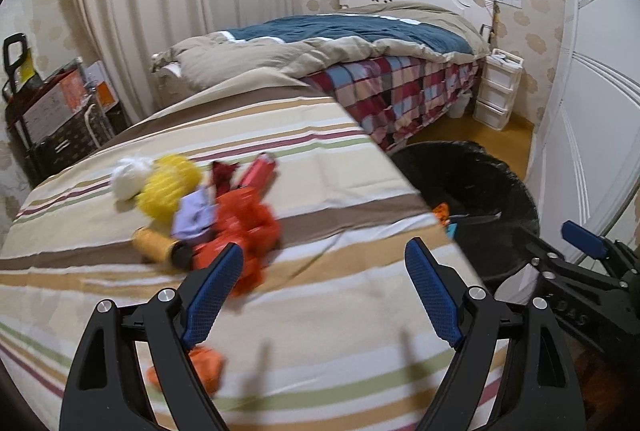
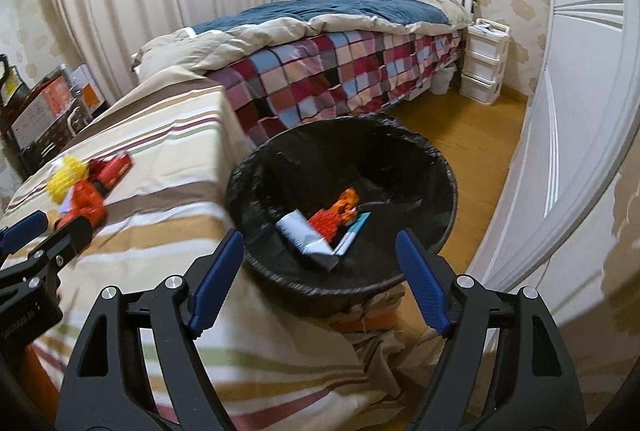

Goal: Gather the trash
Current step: 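Reach the left tool to the folded orange bag and grasp it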

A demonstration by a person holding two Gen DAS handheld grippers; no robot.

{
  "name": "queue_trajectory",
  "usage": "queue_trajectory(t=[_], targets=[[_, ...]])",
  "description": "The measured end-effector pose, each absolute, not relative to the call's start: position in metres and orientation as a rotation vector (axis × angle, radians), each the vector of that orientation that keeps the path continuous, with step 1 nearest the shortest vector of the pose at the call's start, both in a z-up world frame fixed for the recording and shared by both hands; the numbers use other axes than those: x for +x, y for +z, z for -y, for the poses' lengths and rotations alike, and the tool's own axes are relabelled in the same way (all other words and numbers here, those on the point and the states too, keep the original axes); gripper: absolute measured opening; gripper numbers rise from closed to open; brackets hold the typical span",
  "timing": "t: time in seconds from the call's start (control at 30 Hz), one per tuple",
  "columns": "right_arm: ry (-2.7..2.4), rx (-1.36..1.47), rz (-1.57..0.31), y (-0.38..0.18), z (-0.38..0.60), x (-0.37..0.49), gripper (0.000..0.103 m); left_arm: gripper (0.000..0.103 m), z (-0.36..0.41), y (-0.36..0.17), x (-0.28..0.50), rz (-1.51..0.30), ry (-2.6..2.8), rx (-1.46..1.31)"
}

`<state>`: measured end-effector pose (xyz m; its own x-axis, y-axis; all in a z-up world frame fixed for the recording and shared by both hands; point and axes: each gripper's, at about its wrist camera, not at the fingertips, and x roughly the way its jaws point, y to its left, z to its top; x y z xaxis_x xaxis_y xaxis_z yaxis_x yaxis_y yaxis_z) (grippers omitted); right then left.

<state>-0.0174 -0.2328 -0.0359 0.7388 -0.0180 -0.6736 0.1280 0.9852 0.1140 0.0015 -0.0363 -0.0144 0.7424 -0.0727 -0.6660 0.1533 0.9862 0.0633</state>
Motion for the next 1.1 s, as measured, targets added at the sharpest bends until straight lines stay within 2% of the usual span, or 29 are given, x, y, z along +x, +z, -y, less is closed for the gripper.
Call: queue_trajectory(t=[0.47, 1.0, 1.03, 1.1], targets=[[0.009, 0.101, -0.733, -0.028, 0.185, -0.056, 0.077, 0.083, -0.028, -0.018, -0.045, -0.736, -0.033, 0.110], [0.085, 0.063, -0.761, -0.037, 0.150, -0.062, 0.077, 0.082, -0.048, -0.042, -0.048, -0.812, -0.022, 0.089], [0.088, 0.062, -0.762, -0.037, 0.149, -0.061, 0.077, 0.082, -0.048, -0.044, -0.048, -0.817, -0.028, 0.088], [0.092, 0.060, -0.762, -0.036, 0.147, -0.060, 0.077, 0.070, -0.047, -0.046, -0.047, -0.833, -0.046, 0.091]])
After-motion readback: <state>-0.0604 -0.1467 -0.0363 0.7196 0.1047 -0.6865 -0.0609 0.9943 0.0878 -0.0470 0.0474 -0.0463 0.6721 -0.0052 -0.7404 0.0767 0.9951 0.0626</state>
